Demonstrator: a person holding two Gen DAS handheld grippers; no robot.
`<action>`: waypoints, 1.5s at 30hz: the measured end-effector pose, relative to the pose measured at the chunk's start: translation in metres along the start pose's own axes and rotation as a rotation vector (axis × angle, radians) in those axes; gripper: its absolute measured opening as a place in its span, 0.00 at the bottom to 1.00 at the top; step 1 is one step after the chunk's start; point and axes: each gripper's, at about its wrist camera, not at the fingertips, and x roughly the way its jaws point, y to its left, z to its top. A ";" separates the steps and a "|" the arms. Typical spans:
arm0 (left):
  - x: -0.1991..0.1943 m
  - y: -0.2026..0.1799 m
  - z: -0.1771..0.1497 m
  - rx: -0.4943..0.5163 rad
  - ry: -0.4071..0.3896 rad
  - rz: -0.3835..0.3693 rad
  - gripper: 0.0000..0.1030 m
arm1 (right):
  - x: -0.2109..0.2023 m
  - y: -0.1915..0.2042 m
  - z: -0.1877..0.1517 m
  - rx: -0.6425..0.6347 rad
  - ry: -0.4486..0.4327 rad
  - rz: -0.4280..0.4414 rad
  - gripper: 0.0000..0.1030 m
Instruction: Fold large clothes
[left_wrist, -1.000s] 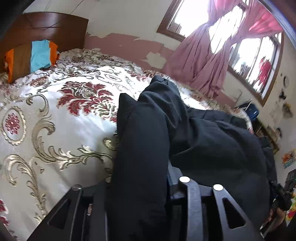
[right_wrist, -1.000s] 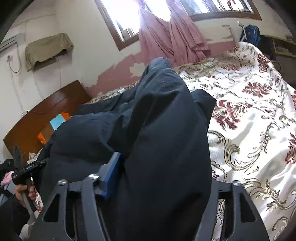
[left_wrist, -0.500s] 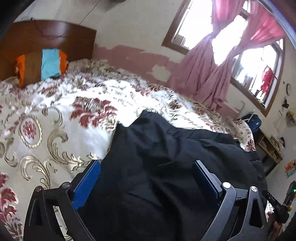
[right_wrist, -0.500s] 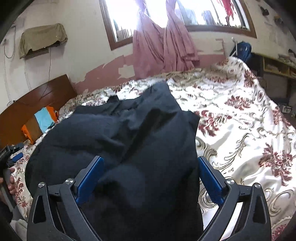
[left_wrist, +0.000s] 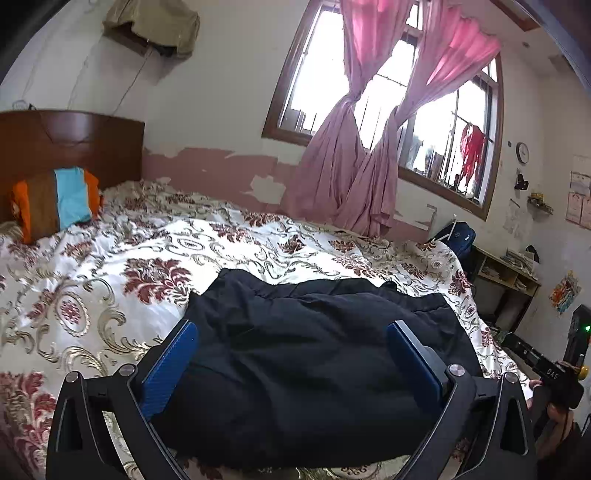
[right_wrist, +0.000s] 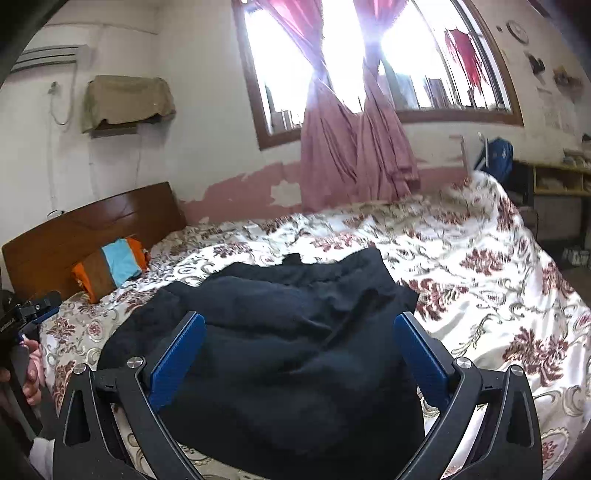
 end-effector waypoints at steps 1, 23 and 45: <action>-0.006 -0.004 0.000 0.015 -0.003 0.006 1.00 | -0.004 0.004 0.000 -0.012 -0.006 0.001 0.97; -0.095 -0.043 -0.048 0.133 0.009 0.033 1.00 | -0.117 0.065 -0.026 -0.161 -0.088 -0.028 0.98; -0.155 -0.024 -0.086 0.103 0.019 0.151 1.00 | -0.142 0.096 -0.086 -0.083 0.027 0.070 0.98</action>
